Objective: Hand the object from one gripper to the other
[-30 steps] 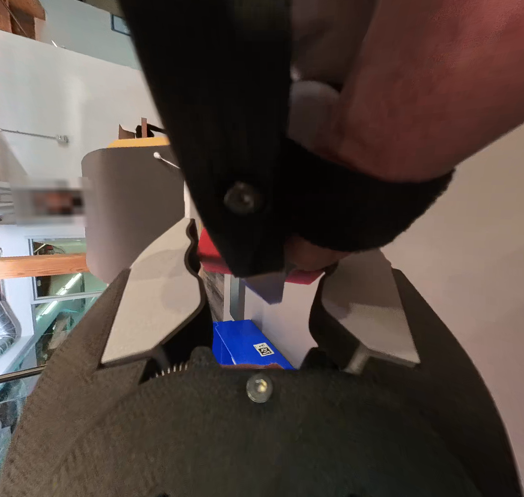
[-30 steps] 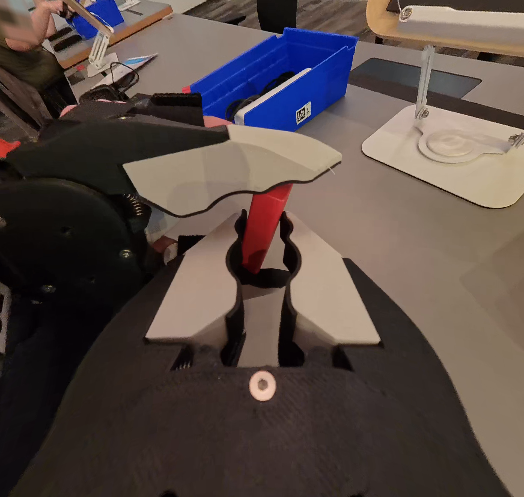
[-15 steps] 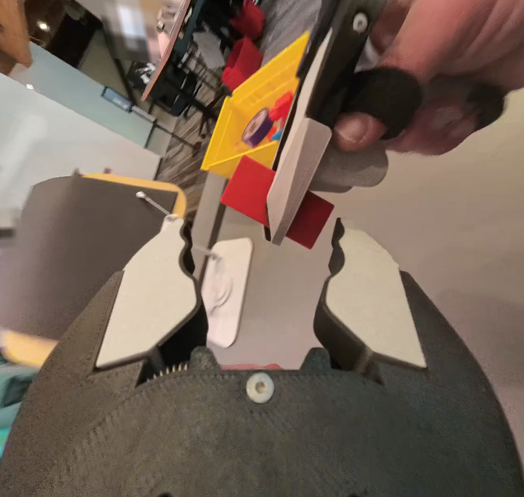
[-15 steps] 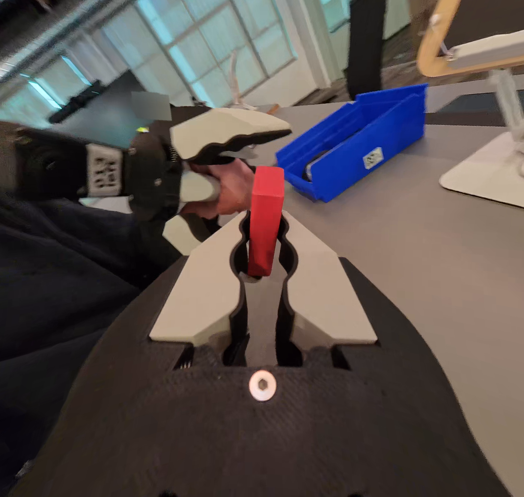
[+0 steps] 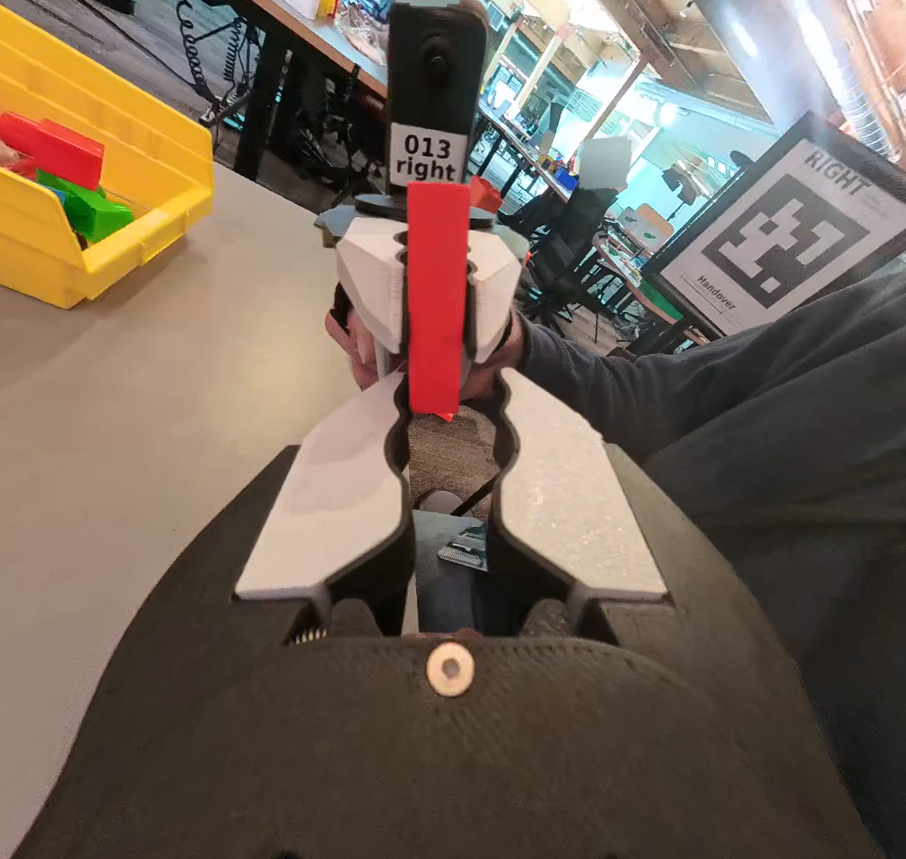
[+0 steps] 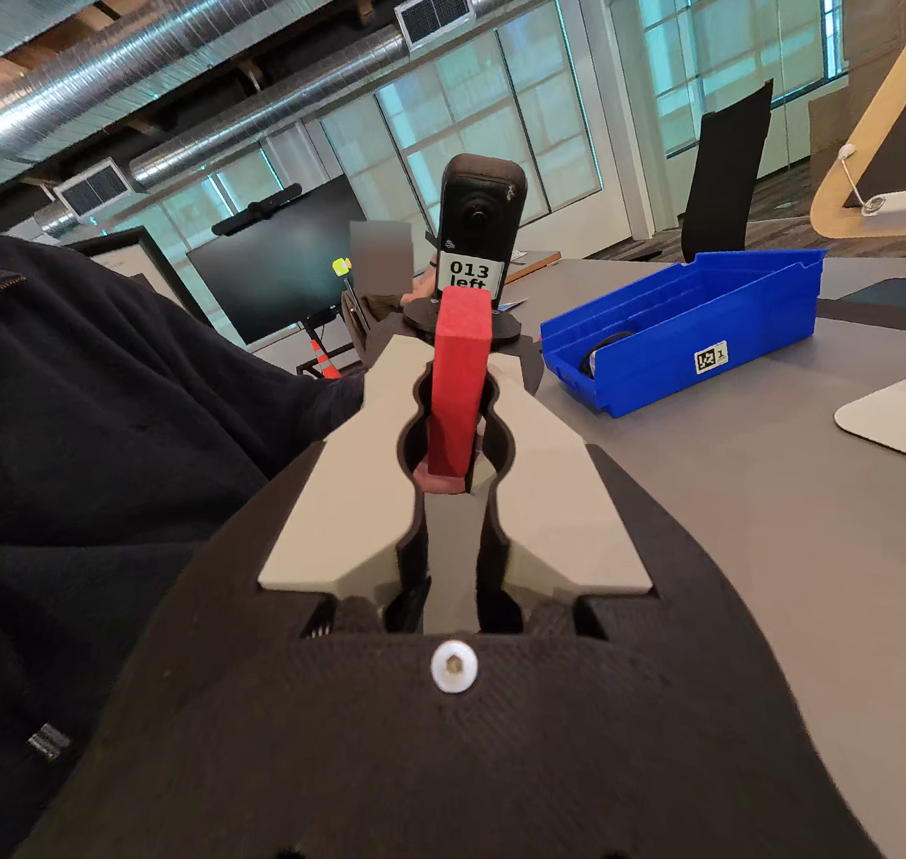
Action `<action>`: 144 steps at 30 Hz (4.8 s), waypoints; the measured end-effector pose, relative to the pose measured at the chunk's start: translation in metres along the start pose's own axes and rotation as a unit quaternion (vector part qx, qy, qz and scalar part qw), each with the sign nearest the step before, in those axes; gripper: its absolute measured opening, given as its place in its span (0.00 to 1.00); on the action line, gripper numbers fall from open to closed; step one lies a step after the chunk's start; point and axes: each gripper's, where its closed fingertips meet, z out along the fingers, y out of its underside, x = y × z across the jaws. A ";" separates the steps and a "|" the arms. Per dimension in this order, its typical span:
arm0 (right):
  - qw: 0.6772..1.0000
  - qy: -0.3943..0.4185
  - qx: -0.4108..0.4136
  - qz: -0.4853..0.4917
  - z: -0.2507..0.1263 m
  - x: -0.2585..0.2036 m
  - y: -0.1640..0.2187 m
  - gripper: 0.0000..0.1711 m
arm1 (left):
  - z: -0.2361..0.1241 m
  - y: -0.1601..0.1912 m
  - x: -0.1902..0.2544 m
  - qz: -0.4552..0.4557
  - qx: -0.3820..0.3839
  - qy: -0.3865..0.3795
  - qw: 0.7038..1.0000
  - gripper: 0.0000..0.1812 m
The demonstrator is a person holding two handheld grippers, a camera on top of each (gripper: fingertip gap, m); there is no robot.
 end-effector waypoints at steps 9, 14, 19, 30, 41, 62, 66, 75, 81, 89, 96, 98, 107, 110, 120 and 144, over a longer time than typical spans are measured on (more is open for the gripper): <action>0.999 0.015 -0.018 -0.042 0.001 -0.001 0.001 0.08 | -0.003 0.000 -0.008 0.052 0.010 -0.027 0.998 0.09; 0.998 0.011 -0.021 -0.064 0.002 -0.007 -0.001 0.10 | -0.006 -0.001 -0.008 0.150 -0.010 -0.062 0.987 0.09; 0.997 0.025 -0.007 -0.073 -0.003 -0.004 -0.009 0.21 | -0.011 -0.003 -0.009 0.151 -0.009 -0.058 0.987 0.09; 0.991 -0.028 0.007 0.133 -0.022 0.000 -0.004 0.31 | -0.052 -0.025 -0.041 0.541 -0.124 -0.286 0.781 0.09; 0.962 -0.099 -0.070 0.244 -0.005 -0.012 0.041 0.35 | -0.051 -0.034 -0.032 0.829 -0.273 -0.275 0.404 0.09; 0.999 -0.025 -0.033 -0.007 -0.003 -0.005 0.020 0.09 | -0.065 -0.053 -0.042 0.726 -0.268 -0.330 0.540 0.23; 0.994 0.021 -0.034 -0.105 -0.005 0.001 0.018 0.09 | -0.061 -0.040 -0.033 0.527 -0.176 -0.278 0.783 0.30; 0.969 0.066 -0.082 -0.221 0.002 0.006 0.032 0.09 | -0.020 -0.026 0.016 0.237 -0.006 -0.089 0.967 0.30; 0.970 0.046 -0.094 -0.220 0.009 0.000 0.040 0.08 | -0.012 -0.026 0.014 0.264 0.023 -0.113 0.958 0.11; 0.984 0.038 -0.091 -0.148 0.002 0.006 0.040 0.24 | -0.016 -0.029 0.018 0.379 -0.003 -0.160 0.912 0.09; 0.998 -0.025 0.000 0.053 -0.010 0.004 0.013 0.53 | -0.025 -0.035 0.010 0.673 -0.109 -0.291 0.671 0.09; 0.998 -0.040 0.022 0.053 -0.007 -0.004 0.003 0.52 | -0.022 -0.032 0.009 0.715 -0.129 -0.299 0.618 0.09; 0.999 -0.038 0.007 0.011 0.003 -0.011 0.007 0.43 | -0.012 -0.025 0.016 0.740 -0.125 -0.281 0.599 0.09; 0.998 -0.064 0.005 0.023 0.005 -0.018 0.010 0.45 | -0.011 -0.021 0.022 0.741 -0.119 -0.261 0.607 0.09; 0.998 -0.057 0.013 -0.013 0.002 -0.018 0.007 0.41 | -0.009 -0.021 0.029 0.719 -0.105 -0.240 0.644 0.09; 0.842 0.120 -0.183 -0.492 0.017 -0.027 0.021 0.41 | -0.029 -0.021 0.037 -0.049 0.095 0.144 0.984 0.12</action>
